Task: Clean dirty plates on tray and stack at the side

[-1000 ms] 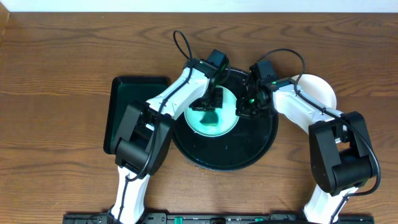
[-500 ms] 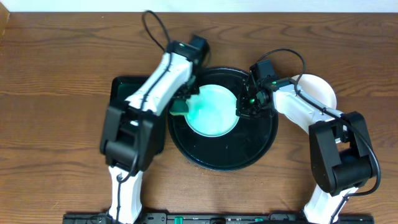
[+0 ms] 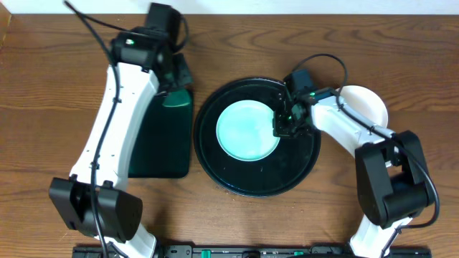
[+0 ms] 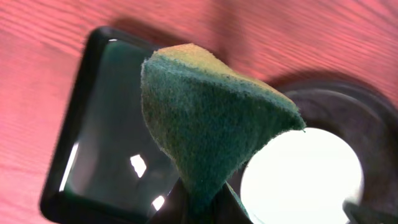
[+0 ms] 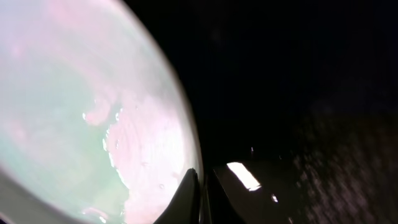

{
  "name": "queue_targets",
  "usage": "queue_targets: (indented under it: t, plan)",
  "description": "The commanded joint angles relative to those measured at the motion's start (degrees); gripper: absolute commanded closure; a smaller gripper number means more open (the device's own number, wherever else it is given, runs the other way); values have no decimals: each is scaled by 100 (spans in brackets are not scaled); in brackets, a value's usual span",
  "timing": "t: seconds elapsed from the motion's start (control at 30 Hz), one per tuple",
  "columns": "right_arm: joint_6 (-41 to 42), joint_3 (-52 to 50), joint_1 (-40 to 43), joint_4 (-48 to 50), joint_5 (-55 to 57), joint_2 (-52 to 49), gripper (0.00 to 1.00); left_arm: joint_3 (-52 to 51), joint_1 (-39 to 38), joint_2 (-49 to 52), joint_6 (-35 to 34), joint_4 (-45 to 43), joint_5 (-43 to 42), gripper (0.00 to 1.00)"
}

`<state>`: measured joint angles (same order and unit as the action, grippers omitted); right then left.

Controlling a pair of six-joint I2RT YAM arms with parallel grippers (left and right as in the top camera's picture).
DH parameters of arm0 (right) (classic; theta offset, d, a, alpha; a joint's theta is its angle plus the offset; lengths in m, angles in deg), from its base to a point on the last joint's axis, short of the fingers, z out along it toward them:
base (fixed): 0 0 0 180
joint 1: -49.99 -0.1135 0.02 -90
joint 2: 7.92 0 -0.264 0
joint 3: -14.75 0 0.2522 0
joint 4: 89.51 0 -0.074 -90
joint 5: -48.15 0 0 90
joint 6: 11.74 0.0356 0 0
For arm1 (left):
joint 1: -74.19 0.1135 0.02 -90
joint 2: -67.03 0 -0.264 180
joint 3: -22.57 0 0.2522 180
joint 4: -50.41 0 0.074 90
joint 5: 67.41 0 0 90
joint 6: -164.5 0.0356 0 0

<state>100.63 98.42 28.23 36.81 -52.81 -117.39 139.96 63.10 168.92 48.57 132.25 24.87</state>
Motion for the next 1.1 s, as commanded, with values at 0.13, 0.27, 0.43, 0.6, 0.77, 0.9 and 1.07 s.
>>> queue_targets:
  t: [0.13,0.27,0.43,0.6,0.77,0.9,1.07]
  plan:
    - [-315,177,-1008,-431,3421,1128,99,-168,350,85,155,50,-13,93]
    - [-317,177,-1574,-492,5040,1766,99,-232,380,85,173,48,-15,93]
    - [-627,177,-2138,-437,6675,2387,99,-232,380,85,166,48,-31,93]
    - [-1388,177,-2559,-352,7414,2603,99,-232,380,85,164,31,-332,93]
    - [-1847,177,-3071,-188,8520,2605,99,-232,380,85,166,0,-337,93]
    - [-2347,177,-3425,232,9541,2605,99,-232,380,85,166,0,-337,93]
    - [-2765,177,-3672,505,9862,2605,99,-232,380,85,166,-7,-337,94]
